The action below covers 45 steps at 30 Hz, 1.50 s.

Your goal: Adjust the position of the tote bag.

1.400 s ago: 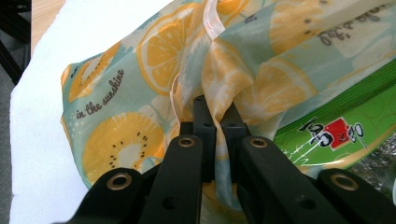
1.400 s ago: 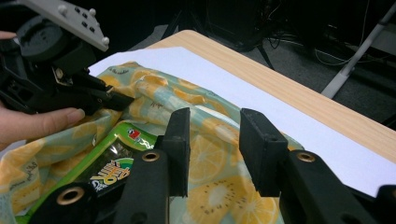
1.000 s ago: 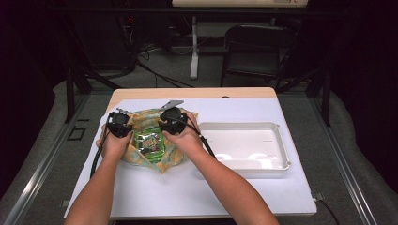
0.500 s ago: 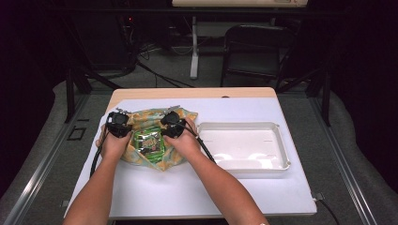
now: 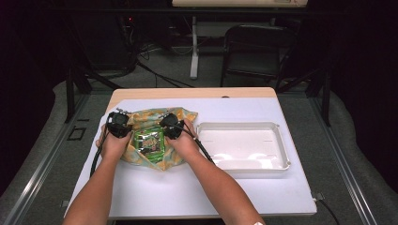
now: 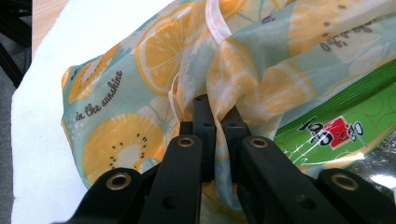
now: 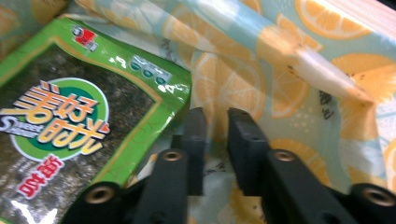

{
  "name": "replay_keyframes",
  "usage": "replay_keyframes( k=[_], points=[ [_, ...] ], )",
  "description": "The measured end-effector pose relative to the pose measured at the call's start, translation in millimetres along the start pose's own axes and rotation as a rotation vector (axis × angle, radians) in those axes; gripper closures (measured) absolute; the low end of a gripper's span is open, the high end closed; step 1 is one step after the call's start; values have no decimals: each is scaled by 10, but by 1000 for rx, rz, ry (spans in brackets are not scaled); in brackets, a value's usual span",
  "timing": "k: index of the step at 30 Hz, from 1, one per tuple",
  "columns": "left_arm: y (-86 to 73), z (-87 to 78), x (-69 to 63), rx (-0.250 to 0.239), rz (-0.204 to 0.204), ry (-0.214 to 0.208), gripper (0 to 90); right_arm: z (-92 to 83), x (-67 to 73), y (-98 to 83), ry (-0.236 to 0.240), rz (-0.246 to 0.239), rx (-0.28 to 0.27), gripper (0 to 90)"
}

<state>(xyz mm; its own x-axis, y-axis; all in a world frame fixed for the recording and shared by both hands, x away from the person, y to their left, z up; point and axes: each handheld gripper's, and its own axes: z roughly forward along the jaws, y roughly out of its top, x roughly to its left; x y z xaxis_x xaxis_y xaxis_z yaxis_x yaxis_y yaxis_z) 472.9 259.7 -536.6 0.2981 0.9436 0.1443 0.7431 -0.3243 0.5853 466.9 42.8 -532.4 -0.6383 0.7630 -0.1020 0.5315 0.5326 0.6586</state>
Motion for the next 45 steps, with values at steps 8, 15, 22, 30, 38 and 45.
replay_keyframes(
  k=[8, 15, 22, 30, 38, 45],
  points=[
    [-11, 5, 18, -2, -3, 1, 888, 10, -90, -22, -55, 0, 40, 900],
    [-22, 15, 43, 11, 4, 6, 887, 37, -156, -54, -71, 15, 62, 900],
    [-36, 39, 64, 30, -7, 6, 880, 65, -199, -72, -71, 34, 90, 900],
    [-12, -64, 83, -23, -23, -37, 755, 43, -145, -46, -48, 37, 72, 892],
    [22, -436, 77, -129, -21, -113, 590, 34, -135, -40, -31, 58, 63, 878],
    [-11, -744, -106, -140, 29, -150, 558, 35, -158, -37, -24, 69, 72, 868]
  ],
)
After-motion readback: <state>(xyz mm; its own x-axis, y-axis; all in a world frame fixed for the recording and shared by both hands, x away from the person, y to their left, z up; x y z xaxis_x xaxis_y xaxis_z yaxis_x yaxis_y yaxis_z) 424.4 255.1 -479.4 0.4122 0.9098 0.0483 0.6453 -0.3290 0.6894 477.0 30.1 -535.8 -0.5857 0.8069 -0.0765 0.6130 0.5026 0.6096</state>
